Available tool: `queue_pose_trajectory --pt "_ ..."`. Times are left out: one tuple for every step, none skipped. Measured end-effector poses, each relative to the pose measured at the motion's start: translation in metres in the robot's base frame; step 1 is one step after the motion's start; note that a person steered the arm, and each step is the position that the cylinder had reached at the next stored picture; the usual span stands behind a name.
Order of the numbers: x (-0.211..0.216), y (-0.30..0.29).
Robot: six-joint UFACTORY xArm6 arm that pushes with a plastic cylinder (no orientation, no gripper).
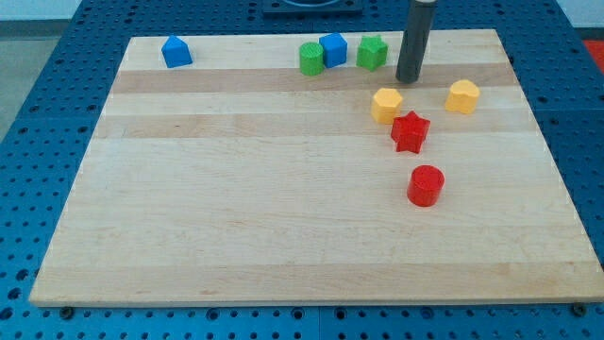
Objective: Place the green star below the green circle
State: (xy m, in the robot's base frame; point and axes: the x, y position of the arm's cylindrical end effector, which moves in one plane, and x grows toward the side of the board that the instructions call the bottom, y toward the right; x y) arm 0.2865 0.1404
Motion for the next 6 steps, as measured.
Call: queue_pose_trajectory --pt "-0.025 0.017" --pt "-0.043 0.017" --pt "-0.085 0.009" --pt "-0.089 0.009" --pt "-0.085 -0.013" --pt "-0.055 -0.068"
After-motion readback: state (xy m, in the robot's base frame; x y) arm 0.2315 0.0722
